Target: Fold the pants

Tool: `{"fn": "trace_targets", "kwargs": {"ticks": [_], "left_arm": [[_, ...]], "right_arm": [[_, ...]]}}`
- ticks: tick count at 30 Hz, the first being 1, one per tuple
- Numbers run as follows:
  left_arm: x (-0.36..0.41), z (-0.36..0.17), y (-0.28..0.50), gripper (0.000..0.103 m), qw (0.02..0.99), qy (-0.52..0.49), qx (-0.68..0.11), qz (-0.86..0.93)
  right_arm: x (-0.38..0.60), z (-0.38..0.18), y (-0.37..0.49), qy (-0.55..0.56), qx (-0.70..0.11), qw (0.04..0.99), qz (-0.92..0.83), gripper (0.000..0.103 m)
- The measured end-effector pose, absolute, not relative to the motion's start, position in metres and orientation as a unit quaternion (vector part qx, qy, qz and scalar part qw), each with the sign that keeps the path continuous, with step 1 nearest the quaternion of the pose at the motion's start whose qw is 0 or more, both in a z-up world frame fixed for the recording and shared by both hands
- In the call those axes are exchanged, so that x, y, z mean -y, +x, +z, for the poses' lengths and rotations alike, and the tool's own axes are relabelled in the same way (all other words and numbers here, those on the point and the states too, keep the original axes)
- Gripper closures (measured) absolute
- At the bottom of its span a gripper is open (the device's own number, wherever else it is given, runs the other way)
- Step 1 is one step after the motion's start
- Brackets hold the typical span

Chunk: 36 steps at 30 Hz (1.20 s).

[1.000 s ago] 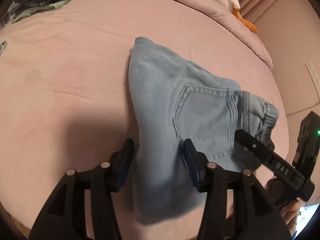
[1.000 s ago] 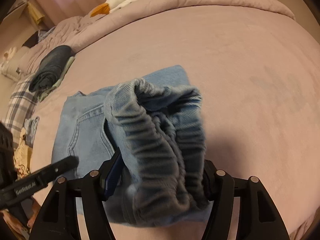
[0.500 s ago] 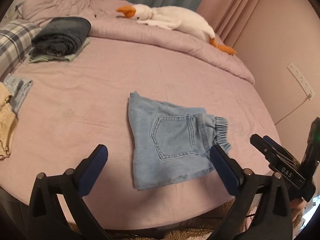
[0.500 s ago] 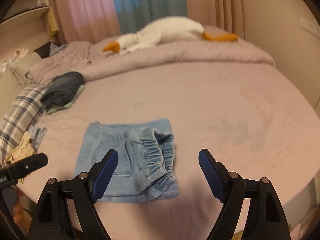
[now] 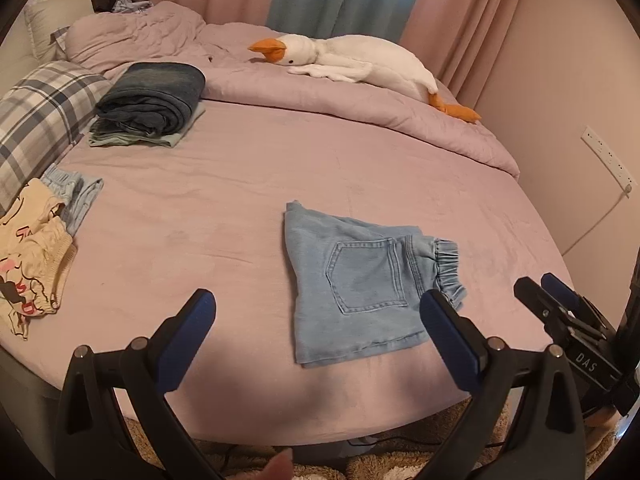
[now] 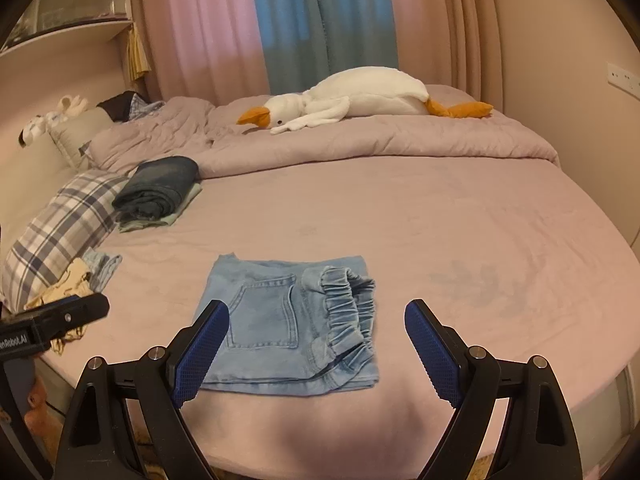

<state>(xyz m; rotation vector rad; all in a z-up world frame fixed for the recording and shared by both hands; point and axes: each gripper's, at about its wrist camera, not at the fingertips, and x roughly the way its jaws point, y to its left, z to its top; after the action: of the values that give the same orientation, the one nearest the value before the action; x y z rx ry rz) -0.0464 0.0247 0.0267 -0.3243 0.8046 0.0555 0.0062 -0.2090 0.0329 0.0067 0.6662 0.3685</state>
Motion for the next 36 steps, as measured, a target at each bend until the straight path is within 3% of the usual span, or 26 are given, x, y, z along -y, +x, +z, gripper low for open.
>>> {"fn": "trace_targets", "kwargs": {"ticks": [36], "left_arm": [[-0.01,0.027,-0.05,0.001,0.907,-0.134,-0.4,0.008]], "right_arm": [[0.205,0.025,0.004,-0.016,-0.358,0.925,0.128,0.014]]}}
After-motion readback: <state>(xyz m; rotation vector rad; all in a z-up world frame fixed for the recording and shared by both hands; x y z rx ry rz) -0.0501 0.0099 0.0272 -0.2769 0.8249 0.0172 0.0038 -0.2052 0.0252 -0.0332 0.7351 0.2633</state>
